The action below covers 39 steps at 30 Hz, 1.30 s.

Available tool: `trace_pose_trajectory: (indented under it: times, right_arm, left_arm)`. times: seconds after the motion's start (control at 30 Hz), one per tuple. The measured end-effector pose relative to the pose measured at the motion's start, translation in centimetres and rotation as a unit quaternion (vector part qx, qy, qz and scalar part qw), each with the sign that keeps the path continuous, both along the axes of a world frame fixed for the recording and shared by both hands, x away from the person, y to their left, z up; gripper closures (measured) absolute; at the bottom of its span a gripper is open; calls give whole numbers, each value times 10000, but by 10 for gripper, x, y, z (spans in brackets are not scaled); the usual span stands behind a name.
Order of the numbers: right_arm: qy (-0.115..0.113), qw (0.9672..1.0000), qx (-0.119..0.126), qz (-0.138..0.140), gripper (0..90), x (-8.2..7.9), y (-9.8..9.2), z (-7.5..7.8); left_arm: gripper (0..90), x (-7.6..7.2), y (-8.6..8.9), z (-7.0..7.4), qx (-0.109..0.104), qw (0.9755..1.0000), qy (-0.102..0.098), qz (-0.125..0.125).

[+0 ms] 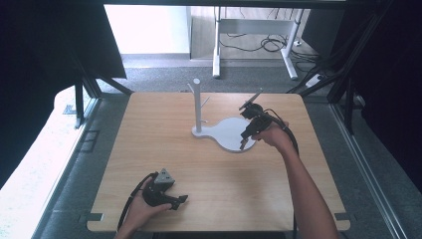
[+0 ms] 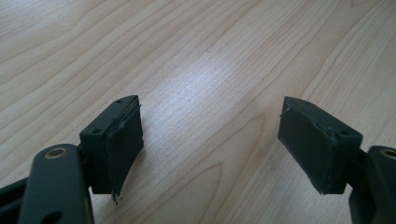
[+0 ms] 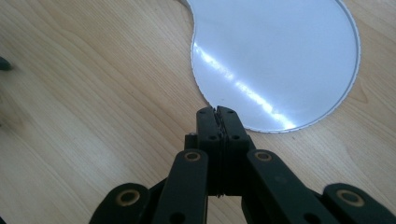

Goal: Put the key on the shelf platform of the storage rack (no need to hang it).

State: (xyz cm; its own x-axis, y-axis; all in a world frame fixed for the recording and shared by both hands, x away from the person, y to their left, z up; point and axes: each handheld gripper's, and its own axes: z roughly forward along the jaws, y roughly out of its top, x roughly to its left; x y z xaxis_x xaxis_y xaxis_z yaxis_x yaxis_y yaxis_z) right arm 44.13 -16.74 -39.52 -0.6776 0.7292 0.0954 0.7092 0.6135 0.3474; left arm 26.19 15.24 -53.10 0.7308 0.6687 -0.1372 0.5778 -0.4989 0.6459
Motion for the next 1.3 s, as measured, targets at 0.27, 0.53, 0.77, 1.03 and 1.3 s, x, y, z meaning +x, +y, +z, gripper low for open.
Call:
trace_pose_trajectory:
  times: [0.27, 0.53, 0.77, 1.03, 1.3]
  right_arm:
    - [40, 10000, 46, -74, 898, 9, 3, -5]
    - [106, 9998, -7, -160, 898, 19, 7, -13]
    - [118, 9998, -76, -163, 898, 26, 11, -12]
    - [125, 9997, -146, -135, 898, 33, 16, -11]
    - [149, 9995, -162, -245, 898, 44, 19, -11]
  left_arm:
    - [222, 0, 1, 0, 3, 10000, 3, 5]
    - [222, 1, 2, 0, -9, 10000, -6, 35]
    - [220, 1, 3, 0, -33, 10000, 3, 53]
    - [222, 1, 5, 0, -27, 10000, 30, 64]
    - [223, 1, 5, 1, -38, 10000, 15, 69]
